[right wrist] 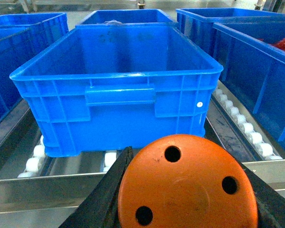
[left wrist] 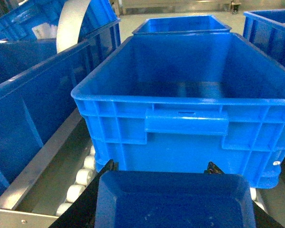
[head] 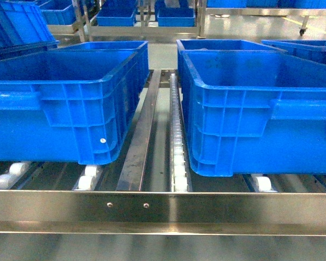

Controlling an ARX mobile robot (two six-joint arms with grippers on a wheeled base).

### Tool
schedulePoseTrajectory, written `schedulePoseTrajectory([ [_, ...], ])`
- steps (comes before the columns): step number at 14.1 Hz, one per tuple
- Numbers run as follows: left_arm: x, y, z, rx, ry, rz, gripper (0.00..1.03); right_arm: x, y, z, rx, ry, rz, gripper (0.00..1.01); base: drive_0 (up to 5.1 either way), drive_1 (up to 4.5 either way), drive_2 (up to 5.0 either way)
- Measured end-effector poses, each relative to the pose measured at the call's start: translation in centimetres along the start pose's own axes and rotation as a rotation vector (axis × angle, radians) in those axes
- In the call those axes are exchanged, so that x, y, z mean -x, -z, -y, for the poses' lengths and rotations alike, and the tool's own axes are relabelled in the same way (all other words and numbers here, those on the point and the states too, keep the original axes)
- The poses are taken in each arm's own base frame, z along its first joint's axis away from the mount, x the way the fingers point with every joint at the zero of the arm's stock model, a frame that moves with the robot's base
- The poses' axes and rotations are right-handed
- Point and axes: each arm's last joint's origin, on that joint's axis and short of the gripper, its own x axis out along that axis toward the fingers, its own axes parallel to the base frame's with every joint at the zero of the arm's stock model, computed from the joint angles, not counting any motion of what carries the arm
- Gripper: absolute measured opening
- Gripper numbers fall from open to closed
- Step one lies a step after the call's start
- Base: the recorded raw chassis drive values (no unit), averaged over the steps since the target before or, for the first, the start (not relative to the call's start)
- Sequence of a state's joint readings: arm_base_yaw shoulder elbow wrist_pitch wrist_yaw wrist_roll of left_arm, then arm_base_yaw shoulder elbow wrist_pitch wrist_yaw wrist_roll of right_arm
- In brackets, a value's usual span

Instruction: Sort blue parts and orange caps into right shelf containers

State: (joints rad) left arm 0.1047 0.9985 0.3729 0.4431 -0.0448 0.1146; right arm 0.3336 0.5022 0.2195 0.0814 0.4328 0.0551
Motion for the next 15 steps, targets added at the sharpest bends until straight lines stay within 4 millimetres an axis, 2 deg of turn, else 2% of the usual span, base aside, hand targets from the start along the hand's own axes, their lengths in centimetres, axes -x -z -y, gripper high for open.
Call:
schedulePoseTrajectory([
  [15, 0.0, -0.04, 0.0, 0.0, 0.0, 0.004, 0.44, 0.02, -0.02, 0.01, -0.001, 0.0, 0.002, 0.43, 0.0, 0.0, 0.0],
])
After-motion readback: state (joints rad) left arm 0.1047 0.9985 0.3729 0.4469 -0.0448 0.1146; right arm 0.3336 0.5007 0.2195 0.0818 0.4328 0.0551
